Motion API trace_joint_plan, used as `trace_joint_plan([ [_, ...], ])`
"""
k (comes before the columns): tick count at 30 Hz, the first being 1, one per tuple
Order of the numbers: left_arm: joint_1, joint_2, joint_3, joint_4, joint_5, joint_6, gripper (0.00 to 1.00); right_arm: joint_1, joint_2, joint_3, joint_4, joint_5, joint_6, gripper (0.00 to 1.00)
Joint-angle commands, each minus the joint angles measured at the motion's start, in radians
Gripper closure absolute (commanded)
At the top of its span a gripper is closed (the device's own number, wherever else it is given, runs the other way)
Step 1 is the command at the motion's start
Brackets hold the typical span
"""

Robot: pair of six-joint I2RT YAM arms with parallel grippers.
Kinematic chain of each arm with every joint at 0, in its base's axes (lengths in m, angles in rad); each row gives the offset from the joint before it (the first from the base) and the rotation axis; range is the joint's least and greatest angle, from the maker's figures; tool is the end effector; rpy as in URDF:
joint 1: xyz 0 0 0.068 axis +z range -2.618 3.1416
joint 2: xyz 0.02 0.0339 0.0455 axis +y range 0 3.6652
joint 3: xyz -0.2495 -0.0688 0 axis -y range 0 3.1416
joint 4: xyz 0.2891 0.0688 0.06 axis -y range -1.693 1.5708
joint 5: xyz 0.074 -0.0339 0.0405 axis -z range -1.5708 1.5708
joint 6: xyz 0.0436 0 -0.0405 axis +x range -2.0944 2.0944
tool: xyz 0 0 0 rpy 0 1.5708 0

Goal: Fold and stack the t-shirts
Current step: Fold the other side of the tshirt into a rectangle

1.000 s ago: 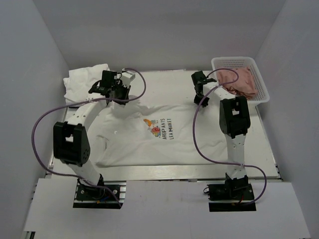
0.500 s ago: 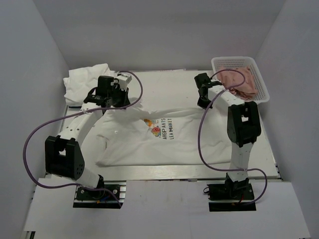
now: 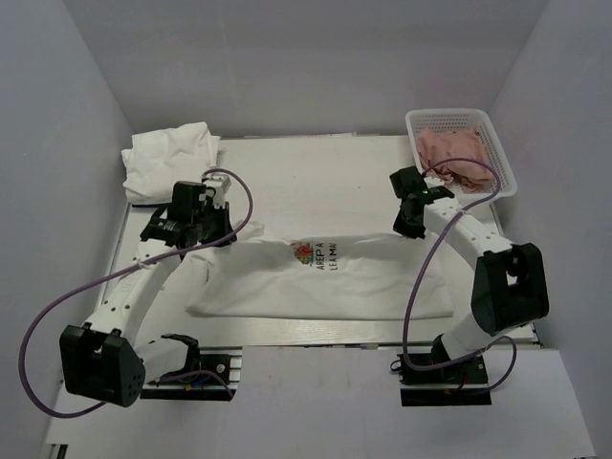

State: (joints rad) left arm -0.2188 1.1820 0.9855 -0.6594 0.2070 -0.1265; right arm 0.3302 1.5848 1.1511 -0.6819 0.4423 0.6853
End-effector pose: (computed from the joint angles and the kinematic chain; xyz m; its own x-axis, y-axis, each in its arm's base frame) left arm 0.2881 -0.0732 0.2587 -0.7747 0.0458 -0.6307 0.2482 0.9394 -0.2367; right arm 0.3475 0.0994 0.1941 -0.7306 0.3542 -0.5837 0.4487 0.8935 -0.0194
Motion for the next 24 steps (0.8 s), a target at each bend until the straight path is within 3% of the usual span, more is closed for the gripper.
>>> trace_joint_plan([
  [1,-0.001,-0.053,-0.062,-0.042,0.019,-0.088,1.0,0.006,-0.08,-0.028,-0.015,0.001,0.028,1.0],
  [9,-0.001,-0.044,-0.12,-0.152,0.046,-0.284,1.0,0.032,-0.181,-0.185,-0.041,-0.063,0.072,1.0],
  [11,-0.001,-0.044,-0.139,-0.204,0.017,-0.35,0.83,0.044,-0.213,-0.232,-0.067,-0.068,0.092,1.0],
  [12,-0.001,-0.044,-0.152,-0.262,0.005,-0.367,0.4,0.047,-0.224,-0.244,-0.089,-0.076,0.098,0.89],
  [14,-0.001,-0.044,-0.153,-0.314,0.015,-0.377,0.38,0.053,-0.267,-0.304,-0.143,-0.086,0.115,0.88],
  [15,-0.001,-0.054,-0.153,-0.36,0.015,-0.377,0.32,0.053,-0.296,-0.32,-0.156,-0.097,0.118,0.82],
  [16,-0.001,-0.079,-0.153,-0.379,0.035,-0.377,0.01,0.053,-0.31,-0.333,-0.171,-0.097,0.122,0.76],
  [18,-0.001,-0.103,-0.108,-0.414,0.097,-0.329,0.0,0.053,-0.362,-0.32,-0.238,-0.076,0.118,0.65],
  [20,-0.001,-0.113,-0.073,-0.442,0.091,-0.303,0.0,0.047,-0.384,-0.272,-0.271,-0.039,0.108,0.43],
  [21,-0.001,-0.113,-0.042,-0.442,0.082,-0.303,0.0,0.049,-0.411,-0.258,-0.274,-0.024,0.08,0.31],
  [22,-0.001,-0.113,-0.028,-0.418,0.056,-0.292,0.0,0.047,-0.416,-0.24,-0.263,0.001,0.076,0.1],
  [24,0.009,-0.073,-0.007,-0.367,0.055,-0.292,0.0,0.049,-0.425,-0.225,-0.213,0.001,0.036,0.1],
])
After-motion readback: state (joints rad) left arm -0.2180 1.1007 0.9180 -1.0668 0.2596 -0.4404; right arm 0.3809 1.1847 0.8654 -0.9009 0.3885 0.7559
